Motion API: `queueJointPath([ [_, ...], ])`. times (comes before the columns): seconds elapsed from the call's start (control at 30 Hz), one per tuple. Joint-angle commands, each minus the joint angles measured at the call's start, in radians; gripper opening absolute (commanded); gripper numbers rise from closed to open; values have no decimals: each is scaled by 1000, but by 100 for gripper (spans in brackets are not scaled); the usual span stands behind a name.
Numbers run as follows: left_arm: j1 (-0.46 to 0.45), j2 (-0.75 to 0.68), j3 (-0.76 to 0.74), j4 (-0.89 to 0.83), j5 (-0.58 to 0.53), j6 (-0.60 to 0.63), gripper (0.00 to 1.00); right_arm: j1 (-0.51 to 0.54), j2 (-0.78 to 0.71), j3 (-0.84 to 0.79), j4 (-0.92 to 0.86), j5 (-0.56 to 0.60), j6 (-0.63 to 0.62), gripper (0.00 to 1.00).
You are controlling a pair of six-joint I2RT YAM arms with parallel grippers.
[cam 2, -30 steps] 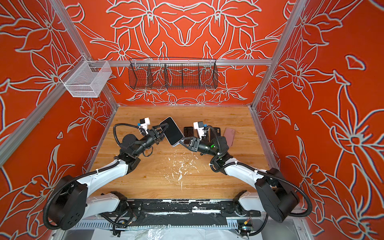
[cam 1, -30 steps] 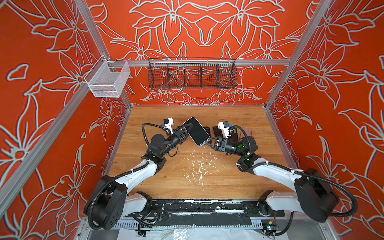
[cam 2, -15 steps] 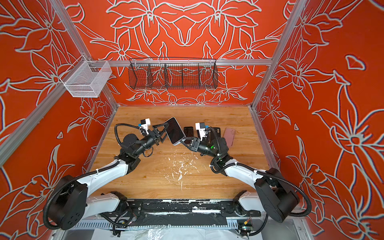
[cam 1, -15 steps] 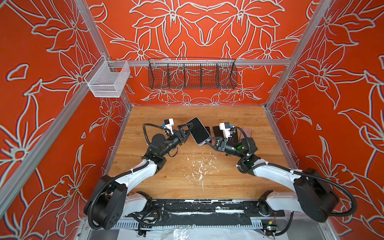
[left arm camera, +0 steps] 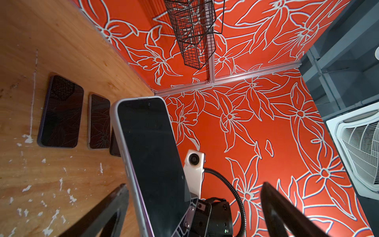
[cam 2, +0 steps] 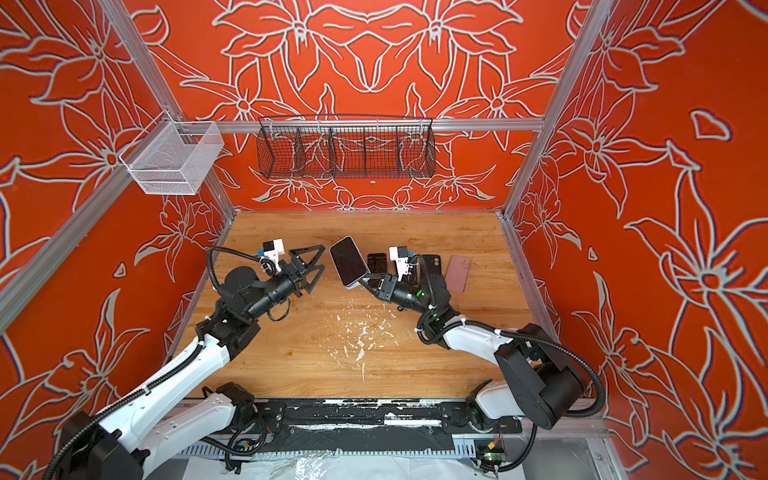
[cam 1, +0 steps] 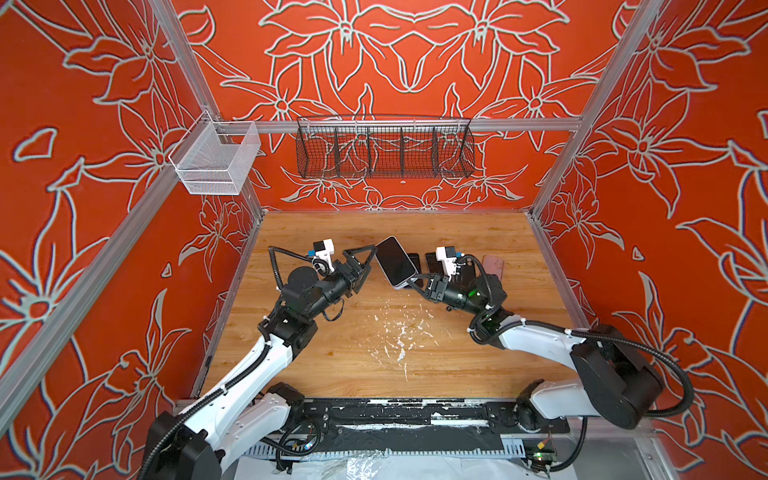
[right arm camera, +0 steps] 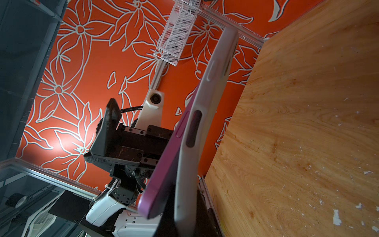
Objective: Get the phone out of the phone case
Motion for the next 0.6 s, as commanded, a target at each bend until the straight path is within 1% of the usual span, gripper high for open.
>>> queueJointPath([
  [0.0, 2, -17, 6, -143, 9, -26, 95, 5, 16, 55, 110, 21, -37, 0],
  [0.13, -1, -53, -52, -107, -23, -112, 96, 5, 64, 60, 158, 28, -34, 0],
  [0.2, -8, -71, -54, -131, -37, -141, 99, 6, 90, 62, 194, 31, -22, 0],
  [0.33, -50, -93, -60, -134, -69, -200, 100, 6, 153, 67, 292, 44, 10, 0],
  [0.43, -78, -84, -69, -91, -87, -236, 100, 6, 188, 79, 315, 42, 10, 0],
  [0.57, -104, -31, -85, 3, -81, -277, 100, 7, 209, 85, 317, 43, -2, 0],
])
